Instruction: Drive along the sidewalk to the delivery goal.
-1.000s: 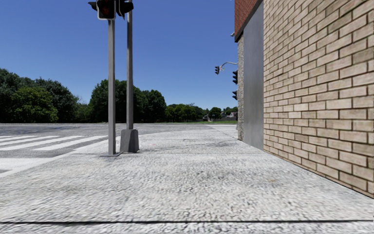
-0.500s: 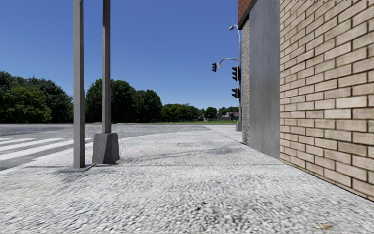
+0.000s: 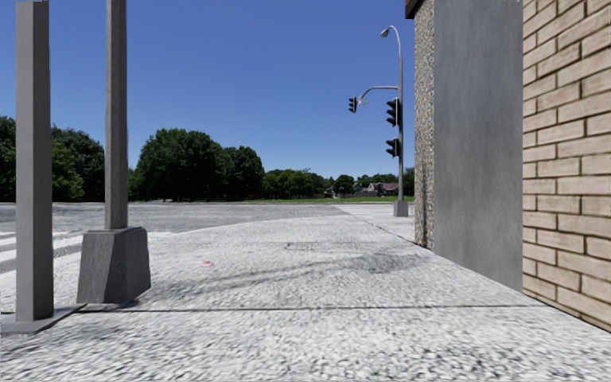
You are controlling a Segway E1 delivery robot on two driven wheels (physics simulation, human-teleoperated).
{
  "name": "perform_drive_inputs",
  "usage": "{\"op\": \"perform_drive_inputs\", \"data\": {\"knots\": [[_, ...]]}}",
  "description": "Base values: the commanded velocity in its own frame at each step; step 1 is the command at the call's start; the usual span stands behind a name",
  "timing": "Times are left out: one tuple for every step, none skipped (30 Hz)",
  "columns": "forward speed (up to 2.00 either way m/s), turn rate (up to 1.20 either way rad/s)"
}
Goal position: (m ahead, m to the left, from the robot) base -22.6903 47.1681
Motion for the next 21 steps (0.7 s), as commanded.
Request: {"op": "perform_drive_inputs", "data": {"knots": [[2.00, 0.00], [2.00, 0.00], [2.00, 0.00], [2.00, 0.00], [2.00, 0.00], [2.00, 0.00], [2.00, 0.00], [2.00, 0.00], [2.00, 0.00], [2.00, 0.00], [2.00, 0.00], [2.00, 0.00], [2.00, 0.00], [2.00, 0.00], [2.00, 0.00], [2.00, 0.00], [2.00, 0.00], [2.00, 0.00], [2.00, 0.00], [2.00, 0.00], [2.00, 0.00]]}}
